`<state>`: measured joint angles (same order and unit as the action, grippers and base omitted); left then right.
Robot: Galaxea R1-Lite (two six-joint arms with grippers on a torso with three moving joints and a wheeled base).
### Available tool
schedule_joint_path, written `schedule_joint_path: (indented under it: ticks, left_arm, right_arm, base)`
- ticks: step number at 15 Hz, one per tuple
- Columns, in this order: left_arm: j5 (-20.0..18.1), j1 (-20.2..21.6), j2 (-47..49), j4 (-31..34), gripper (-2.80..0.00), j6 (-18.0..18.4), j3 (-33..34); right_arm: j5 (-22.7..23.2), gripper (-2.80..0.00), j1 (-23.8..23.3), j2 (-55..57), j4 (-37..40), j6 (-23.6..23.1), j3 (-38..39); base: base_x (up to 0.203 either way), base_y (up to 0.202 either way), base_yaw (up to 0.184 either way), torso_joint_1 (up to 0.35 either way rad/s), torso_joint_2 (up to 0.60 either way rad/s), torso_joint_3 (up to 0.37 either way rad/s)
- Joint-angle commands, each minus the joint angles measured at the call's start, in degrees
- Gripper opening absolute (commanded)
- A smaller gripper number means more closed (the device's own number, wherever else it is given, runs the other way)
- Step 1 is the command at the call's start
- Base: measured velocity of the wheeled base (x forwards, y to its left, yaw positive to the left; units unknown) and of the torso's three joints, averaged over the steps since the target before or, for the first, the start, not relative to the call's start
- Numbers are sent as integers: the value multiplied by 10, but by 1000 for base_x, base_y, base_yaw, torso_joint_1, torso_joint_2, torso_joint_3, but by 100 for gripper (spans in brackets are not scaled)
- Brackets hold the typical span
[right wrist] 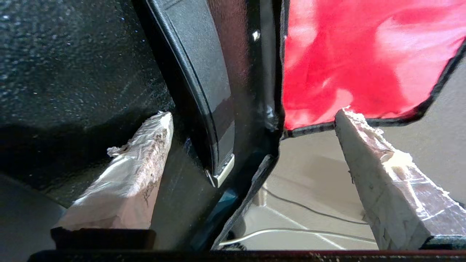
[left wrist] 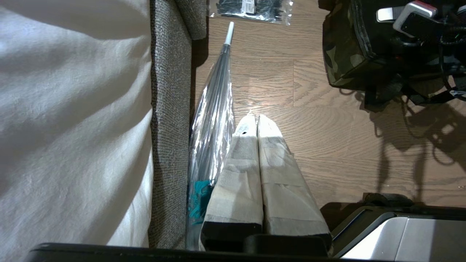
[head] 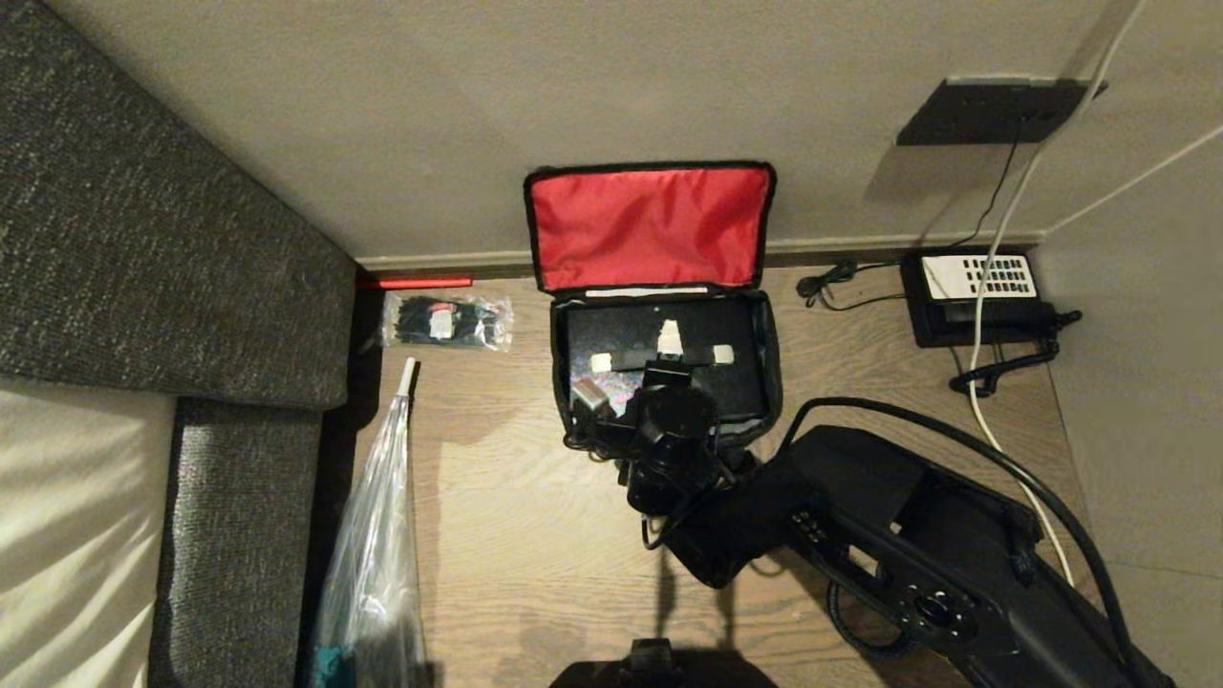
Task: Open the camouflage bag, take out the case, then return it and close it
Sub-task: Grip the handle
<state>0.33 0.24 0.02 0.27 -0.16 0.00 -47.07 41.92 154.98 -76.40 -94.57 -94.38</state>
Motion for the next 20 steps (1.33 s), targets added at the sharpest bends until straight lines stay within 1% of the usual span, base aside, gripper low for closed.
schedule_joint_path:
  ticks: [1, 2, 3, 4, 5, 8, 9, 11, 13, 15, 16, 17, 18, 19, 20]
  left_arm:
    - [0, 0, -1, 0, -280, 0, 2]
    - [0, 0, -1, 0, -280, 0, 2]
    - [0, 0, -1, 0, -280, -1, 2]
    - [0, 0, -1, 0, -280, 0, 2]
    - [0, 0, -1, 0, -280, 0, 2]
    - [0, 0, -1, 0, -280, 0, 2]
    - [0, 0, -1, 0, -280, 0, 2]
    - [0, 0, -1, 0, -280, 0, 2]
    - [0, 0, -1, 0, -280, 0, 2]
    - [0, 0, -1, 0, -280, 0, 2]
    - [0, 0, -1, 0, -280, -1, 2]
    - [0, 0, -1, 0, -280, 0, 2]
    - [0, 0, -1, 0, -280, 0, 2]
    - [0, 0, -1, 0, -280, 0, 2]
    - [0, 0, -1, 0, -280, -1, 2]
  right_arm:
    - [37, 0, -15, 31, -5, -19, -16]
    - [44, 0, -18, 32, -13, -27, -20]
    - [77, 0, -26, 31, -42, -67, -27]
    - [107, 0, -35, 28, -64, -93, -35]
    - [136, 0, -46, 24, -64, -87, -42]
    - [147, 0, -68, 23, -64, -94, -39]
    - [150, 0, -73, 20, -64, -107, -39]
    - [147, 0, -65, 15, -63, -108, -38]
    - [139, 0, -53, 19, -64, -95, -57]
    - [102, 0, -41, 22, -56, -90, -54]
    - [45, 0, -32, 22, -57, -86, -51]
    - [7, 0, -17, 23, -61, -78, -55]
    - [-22, 0, -7, 24, -63, -71, -57]
    - [-61, 0, 3, 27, -62, -52, -55]
    - [-87, 0, 11, 29, -60, -37, -50]
  base:
    - [0, 0, 0, 0, 0, 0]
    - [0, 0, 0, 0, 0, 0]
    - [0, 0, 0, 0, 0, 0]
    - [0, 0, 0, 0, 0, 0]
    - [0, 0, 0, 0, 0, 0]
    - [0, 0, 0, 0, 0, 0]
    - [0, 0, 0, 0, 0, 0]
    - [0, 0, 0, 0, 0, 0]
    - [0, 0, 0, 0, 0, 0]
    - [0, 0, 0, 0, 0, 0]
    - [0, 0, 0, 0, 0, 0]
    - [0, 0, 0, 0, 0, 0]
    - [0, 0, 0, 0, 0, 0]
    - [0, 0, 0, 0, 0, 0]
    - [0, 0, 0, 0, 0, 0]
